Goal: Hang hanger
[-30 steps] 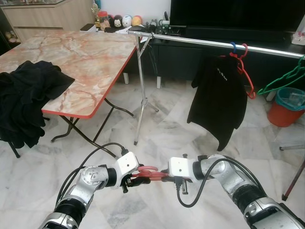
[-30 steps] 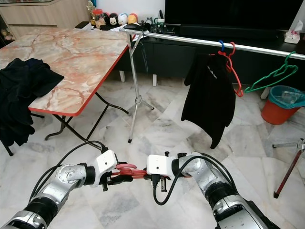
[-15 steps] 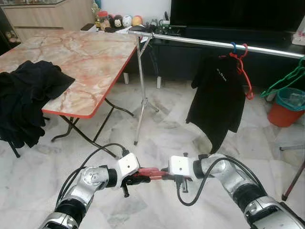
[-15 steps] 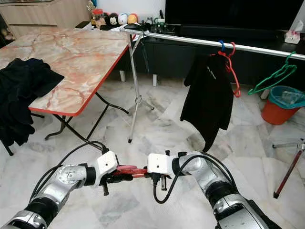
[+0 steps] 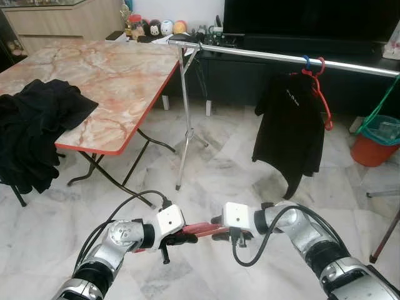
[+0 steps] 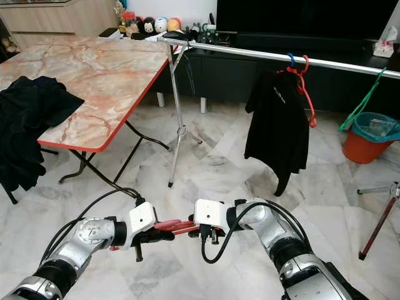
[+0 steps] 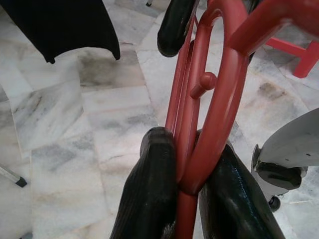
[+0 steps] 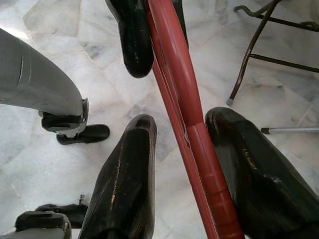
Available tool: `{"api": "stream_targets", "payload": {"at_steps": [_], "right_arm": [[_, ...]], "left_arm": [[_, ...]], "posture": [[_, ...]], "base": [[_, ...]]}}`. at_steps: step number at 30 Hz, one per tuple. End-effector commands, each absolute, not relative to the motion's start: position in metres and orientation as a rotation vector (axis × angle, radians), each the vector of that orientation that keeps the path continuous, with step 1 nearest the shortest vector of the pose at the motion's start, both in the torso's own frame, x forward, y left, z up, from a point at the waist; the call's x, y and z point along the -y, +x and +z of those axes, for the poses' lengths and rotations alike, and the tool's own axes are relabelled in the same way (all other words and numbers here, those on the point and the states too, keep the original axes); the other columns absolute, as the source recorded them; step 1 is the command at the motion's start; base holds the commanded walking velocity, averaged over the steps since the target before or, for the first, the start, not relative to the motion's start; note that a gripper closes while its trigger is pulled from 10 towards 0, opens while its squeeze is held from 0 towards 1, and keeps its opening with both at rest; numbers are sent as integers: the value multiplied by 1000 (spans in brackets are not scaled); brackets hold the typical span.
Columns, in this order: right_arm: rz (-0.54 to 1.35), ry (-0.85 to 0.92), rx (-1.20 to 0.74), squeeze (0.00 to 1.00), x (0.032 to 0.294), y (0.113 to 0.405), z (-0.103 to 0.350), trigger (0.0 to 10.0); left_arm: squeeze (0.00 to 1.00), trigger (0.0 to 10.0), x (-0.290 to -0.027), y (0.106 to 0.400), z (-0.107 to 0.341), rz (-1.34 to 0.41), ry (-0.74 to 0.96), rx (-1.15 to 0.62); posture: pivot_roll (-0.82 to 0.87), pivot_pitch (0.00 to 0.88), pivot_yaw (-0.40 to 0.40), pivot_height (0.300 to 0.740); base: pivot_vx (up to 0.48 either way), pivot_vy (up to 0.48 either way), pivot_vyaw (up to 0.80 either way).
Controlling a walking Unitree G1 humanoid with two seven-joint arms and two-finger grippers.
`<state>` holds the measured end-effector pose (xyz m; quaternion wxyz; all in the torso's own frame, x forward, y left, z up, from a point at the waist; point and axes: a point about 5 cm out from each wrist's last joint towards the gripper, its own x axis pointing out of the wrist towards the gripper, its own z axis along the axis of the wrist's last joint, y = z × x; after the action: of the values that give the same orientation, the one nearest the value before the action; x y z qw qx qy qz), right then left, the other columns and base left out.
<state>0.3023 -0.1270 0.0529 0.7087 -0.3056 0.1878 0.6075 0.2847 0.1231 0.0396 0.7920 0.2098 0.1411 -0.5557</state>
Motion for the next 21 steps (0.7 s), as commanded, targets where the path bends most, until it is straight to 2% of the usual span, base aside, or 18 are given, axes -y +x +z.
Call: {"api": "stream_targets", "payload": {"at_steps": [1, 10, 18, 19, 21], "right_arm": [[1372, -662, -435, 1000, 127, 301, 53, 10000], [1387, -631, -439, 1000, 129, 300, 53, 10000], [1310, -659, -438, 1000, 130, 303, 49, 10000], [1278, -679, -438, 306, 131, 303, 46, 10000], [1261, -693, -437, 306, 132, 303, 44, 10000]], "left_arm": [[0, 0, -133, 291, 41, -1135, 472, -319], [0, 0, -139, 284, 30, -1140, 539, -366], [0, 0, -144, 278, 22, -1155, 603, -397], [0, 0, -146, 278, 20, -1139, 623, -410], [0, 0, -147, 277, 18, -1127, 634, -419]], "posture": [[28, 0, 28, 740], [31, 0, 27, 740], [30, 0, 27, 740], [33, 0, 27, 740], [33, 0, 27, 740]], "base": [[0, 0, 0], [0, 0, 0], [0, 0, 0], [0, 0, 0], [0, 0, 0]]}}
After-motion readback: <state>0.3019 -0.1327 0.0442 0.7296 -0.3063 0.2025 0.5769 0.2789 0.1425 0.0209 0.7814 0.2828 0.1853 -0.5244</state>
